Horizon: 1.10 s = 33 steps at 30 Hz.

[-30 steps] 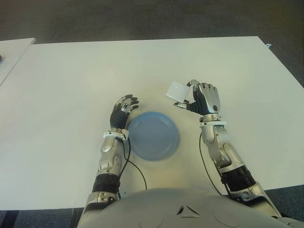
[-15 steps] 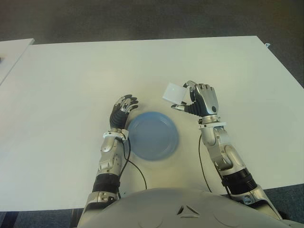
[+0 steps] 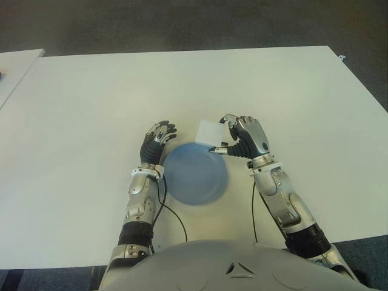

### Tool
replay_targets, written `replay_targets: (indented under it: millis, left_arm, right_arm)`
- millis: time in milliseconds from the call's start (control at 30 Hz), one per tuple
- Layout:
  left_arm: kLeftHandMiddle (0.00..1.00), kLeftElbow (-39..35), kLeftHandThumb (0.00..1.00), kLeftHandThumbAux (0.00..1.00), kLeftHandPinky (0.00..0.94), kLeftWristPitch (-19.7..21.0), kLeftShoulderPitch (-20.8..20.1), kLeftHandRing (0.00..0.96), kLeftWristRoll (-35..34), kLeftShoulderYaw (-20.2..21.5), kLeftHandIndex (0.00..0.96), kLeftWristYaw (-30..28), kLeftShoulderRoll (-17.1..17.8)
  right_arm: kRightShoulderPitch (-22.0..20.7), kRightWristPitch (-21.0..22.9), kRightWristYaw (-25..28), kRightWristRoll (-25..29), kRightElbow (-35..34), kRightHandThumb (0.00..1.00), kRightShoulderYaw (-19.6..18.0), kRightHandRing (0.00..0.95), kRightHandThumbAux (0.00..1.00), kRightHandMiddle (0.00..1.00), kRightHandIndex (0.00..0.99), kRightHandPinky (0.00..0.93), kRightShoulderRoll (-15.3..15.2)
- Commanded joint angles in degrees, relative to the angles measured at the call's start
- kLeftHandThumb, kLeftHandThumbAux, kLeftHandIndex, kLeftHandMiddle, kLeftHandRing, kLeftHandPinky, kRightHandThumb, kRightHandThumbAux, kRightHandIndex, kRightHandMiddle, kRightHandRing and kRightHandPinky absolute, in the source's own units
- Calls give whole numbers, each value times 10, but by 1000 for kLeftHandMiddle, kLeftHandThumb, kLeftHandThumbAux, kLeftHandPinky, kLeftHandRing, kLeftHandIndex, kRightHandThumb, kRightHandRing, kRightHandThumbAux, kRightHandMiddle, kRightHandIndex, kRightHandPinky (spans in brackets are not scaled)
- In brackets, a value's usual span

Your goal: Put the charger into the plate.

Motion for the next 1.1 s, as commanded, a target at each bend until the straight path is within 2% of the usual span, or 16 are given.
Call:
replay_targets:
  millis: [33,267,333,400,433,467,500,567,633,700,867,1100]
  left_arm:
    - [385,15,0,576,342,10,0,364,0,-1,330,11,-35]
    - [380,18,0,576,340,6,-2,359,5,-2,329,13,-35]
    - [379,17,0,577,343,5,-2,358,5,-3,329,13,-35]
    - [380,15,0,579,344,6,-1,359,5,-3,328,16,-36]
    - [382,14,0,582,345,7,-1,362,5,-3,328,18,-36]
    - [383,12,0,583,346,8,-1,363,4,-3,329,19,-37]
    - [385,12,0,585,347,9,0,366,4,-4,329,21,-37]
    - [388,10,0,589,349,10,0,369,4,-4,328,24,-38]
    - [389,9,7,592,350,11,0,371,3,-5,326,26,-38]
    - [389,8,11,594,352,11,0,373,4,-5,324,28,-39]
    - [387,8,23,600,359,10,0,374,5,-6,315,33,-39]
    - [382,6,33,614,358,6,3,371,6,-9,306,31,-38]
  right_arm:
    - [5,-21,14,-12,-12,745,5,869,709,860,440,877,-14]
    - [-4,-61,22,-15,-8,733,5,841,706,837,441,832,-37]
    - [-10,-79,25,-14,1,718,6,768,705,769,433,744,-47]
    - [-14,-92,33,-11,9,710,5,723,704,714,429,701,-56]
    - [-15,-97,37,-9,13,628,5,557,597,558,378,545,-60]
    - [-15,-101,42,-8,15,598,4,497,559,501,359,488,-64]
    - [-16,-104,46,-7,17,543,4,389,494,391,302,382,-66]
    - [-17,-108,67,-1,14,488,3,274,430,268,229,278,-74]
    - [-16,-110,84,5,11,412,2,112,338,109,100,113,-80]
    - [-12,-106,107,14,1,380,-1,57,284,56,52,58,-86]
    - [-1,-101,157,49,-16,330,-8,7,176,7,6,7,-93]
    - [6,-113,187,79,-16,317,-17,0,114,0,0,0,-97]
